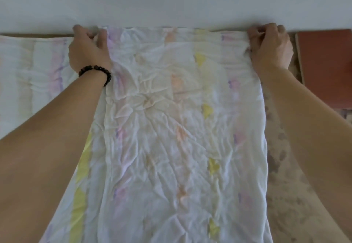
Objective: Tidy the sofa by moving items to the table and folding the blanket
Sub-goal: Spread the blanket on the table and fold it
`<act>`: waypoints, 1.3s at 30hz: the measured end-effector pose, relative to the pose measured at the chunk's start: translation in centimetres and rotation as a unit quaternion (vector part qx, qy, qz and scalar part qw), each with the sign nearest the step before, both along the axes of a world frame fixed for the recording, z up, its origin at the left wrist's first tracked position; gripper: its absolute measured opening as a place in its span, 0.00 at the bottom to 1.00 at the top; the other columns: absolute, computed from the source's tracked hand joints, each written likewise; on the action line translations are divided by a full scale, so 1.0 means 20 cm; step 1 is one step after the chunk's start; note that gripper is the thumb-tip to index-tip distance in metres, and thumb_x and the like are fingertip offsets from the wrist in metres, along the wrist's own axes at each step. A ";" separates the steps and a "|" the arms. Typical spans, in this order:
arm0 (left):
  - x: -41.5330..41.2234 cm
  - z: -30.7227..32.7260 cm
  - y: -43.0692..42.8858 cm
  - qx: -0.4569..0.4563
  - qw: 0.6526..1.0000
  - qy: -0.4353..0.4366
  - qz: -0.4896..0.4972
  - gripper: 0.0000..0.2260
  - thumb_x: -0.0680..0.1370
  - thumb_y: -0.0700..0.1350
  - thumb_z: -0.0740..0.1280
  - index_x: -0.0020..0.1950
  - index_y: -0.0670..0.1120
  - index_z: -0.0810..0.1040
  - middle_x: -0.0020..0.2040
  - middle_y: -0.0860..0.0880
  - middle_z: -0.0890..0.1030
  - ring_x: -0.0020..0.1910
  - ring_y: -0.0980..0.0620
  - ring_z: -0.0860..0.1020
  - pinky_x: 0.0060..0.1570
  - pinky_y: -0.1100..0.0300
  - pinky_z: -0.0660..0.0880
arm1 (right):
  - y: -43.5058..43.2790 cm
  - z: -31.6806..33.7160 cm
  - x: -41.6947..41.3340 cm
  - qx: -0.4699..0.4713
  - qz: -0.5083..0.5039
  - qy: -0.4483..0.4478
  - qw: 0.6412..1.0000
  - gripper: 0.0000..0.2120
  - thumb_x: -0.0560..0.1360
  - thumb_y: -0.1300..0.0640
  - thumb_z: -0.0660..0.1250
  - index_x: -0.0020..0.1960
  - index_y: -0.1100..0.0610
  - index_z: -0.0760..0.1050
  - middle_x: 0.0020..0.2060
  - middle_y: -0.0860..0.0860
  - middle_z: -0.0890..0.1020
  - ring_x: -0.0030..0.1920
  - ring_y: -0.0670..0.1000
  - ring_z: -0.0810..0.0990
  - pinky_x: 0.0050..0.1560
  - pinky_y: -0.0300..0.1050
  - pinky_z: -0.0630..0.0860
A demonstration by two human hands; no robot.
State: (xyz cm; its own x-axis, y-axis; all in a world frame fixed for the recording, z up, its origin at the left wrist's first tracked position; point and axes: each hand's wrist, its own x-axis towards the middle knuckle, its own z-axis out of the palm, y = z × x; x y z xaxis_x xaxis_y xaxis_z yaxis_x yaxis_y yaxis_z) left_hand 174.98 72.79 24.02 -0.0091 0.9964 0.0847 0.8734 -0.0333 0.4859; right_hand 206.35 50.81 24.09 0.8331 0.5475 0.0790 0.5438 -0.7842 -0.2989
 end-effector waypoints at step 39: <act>-0.87 -0.10 -1.73 -0.058 0.893 0.253 -0.367 0.35 0.77 0.70 0.47 0.80 0.55 0.50 0.80 0.41 0.47 0.79 0.38 0.45 0.72 0.32 0.45 | -1.36 -0.09 -1.48 -0.132 0.151 0.045 0.979 0.37 0.79 0.31 0.47 0.81 0.48 0.48 0.81 0.57 0.46 0.80 0.56 0.44 0.79 0.58 0.44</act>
State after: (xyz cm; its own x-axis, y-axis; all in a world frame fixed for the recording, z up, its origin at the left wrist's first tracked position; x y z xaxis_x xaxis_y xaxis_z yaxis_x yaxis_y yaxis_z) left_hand 157.67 38.27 22.10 0.6597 0.7211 -0.2119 0.7463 -0.6617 0.0720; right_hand 176.73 23.53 22.34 0.6275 0.7610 -0.1647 0.7434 -0.6484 -0.1638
